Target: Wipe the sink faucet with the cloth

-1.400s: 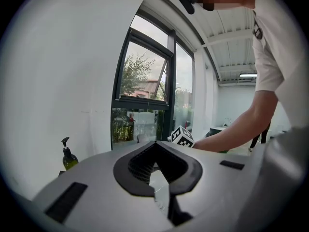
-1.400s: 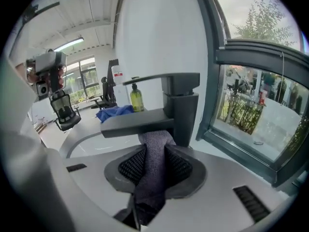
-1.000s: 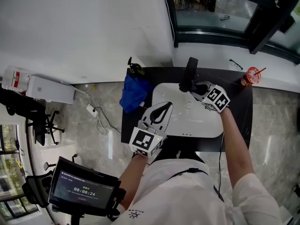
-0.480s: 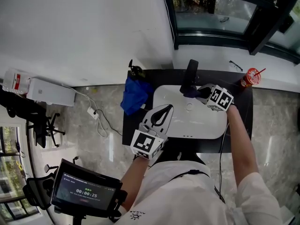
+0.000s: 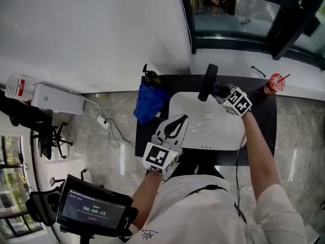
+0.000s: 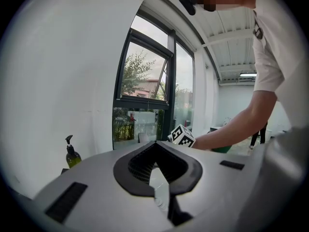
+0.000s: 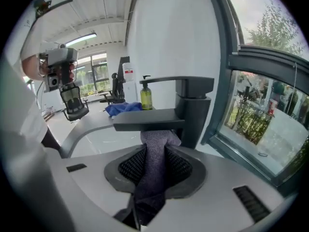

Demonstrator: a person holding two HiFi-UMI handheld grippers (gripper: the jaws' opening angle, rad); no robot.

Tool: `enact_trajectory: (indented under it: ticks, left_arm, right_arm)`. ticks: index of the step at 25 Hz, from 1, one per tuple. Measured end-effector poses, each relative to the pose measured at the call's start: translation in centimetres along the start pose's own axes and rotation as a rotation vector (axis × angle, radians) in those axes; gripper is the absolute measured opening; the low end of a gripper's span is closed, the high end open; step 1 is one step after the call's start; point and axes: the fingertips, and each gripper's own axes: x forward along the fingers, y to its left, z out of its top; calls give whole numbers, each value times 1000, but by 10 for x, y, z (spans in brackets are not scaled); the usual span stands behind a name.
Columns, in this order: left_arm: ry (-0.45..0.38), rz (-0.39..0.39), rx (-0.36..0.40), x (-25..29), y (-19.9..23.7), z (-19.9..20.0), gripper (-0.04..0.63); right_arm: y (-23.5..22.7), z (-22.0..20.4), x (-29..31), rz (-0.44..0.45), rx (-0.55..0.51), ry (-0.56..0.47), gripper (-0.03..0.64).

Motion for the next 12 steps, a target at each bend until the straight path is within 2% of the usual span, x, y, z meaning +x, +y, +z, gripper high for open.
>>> enact_trajectory:
  ticks: [3, 8, 12]
  left_arm:
    - [-4, 5, -2, -2, 2, 0, 0]
    - [-19, -4, 7, -8, -6, 7, 0]
    - [-21, -11, 8, -11, -10, 7, 0]
  right_arm:
    - [26, 3, 1, 91, -32, -18, 103]
    - [60, 6, -12, 147, -74, -28, 101]
    - [102, 1, -24, 325, -73, -12, 101]
